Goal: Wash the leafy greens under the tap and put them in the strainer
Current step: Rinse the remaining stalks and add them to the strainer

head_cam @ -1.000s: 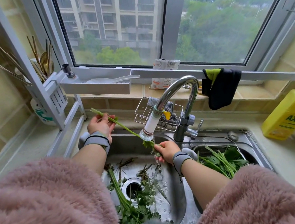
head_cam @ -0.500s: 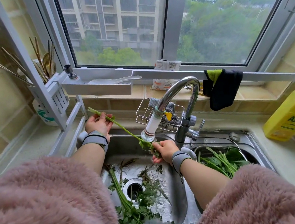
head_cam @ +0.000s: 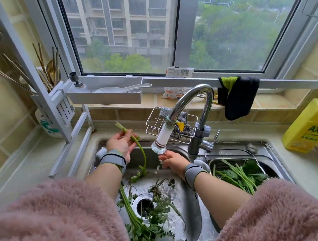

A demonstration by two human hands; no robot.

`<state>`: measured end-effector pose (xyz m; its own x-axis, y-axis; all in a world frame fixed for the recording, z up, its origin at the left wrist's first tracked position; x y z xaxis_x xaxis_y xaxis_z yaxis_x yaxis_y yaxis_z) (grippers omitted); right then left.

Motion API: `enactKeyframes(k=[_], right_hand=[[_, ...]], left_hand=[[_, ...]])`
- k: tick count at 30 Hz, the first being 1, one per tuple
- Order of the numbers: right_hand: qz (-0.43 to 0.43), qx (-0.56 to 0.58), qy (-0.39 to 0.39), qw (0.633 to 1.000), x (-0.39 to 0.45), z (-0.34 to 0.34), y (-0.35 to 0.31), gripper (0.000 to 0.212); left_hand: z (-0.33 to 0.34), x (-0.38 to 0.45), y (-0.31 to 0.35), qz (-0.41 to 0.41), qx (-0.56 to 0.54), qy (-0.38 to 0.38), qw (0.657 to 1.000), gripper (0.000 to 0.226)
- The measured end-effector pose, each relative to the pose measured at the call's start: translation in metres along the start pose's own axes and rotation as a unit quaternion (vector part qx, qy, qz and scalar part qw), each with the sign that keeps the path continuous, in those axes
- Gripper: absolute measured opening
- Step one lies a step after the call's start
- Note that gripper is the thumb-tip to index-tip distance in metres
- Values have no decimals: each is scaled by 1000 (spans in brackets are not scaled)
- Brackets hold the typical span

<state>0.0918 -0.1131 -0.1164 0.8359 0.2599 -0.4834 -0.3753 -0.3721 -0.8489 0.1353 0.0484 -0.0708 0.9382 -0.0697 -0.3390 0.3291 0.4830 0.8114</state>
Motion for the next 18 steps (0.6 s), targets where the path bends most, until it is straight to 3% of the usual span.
enactKeyframes(k=[6,9,13,16,18], right_hand=[[-29,-23,-5,999,-1,10,-14,36],[-50,-69,-2,996,-5,9,-15,22],[-89,-17,38,995,-11,3,-13,18],[-68,-27,66,995,-17,-6,-9,6],[-45,-68,76,994,-18,-11,-8,17]], left_hand=[[14,-7,-32,-50,24,-26,998,37],[18,-11,-38,-73,61,-55,994,32],[13,-17,-45,-92,177,-66,978,25],[8,-23,-51,-131,246,-76,958,20],[8,-27,-55,-148,277,-85,945,7]])
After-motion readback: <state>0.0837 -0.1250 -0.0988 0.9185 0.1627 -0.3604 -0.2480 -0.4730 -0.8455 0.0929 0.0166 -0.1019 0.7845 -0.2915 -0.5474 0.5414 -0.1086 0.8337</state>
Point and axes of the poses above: each hand's wrist, its own x-axis towards the middle knuckle, its own z-axis out of the palm, y = z × x, the point moved 7 cm from there along x, towards the middle knuckle, and after that the axes turned 12 degrees about -y, right-handed, at the moved point
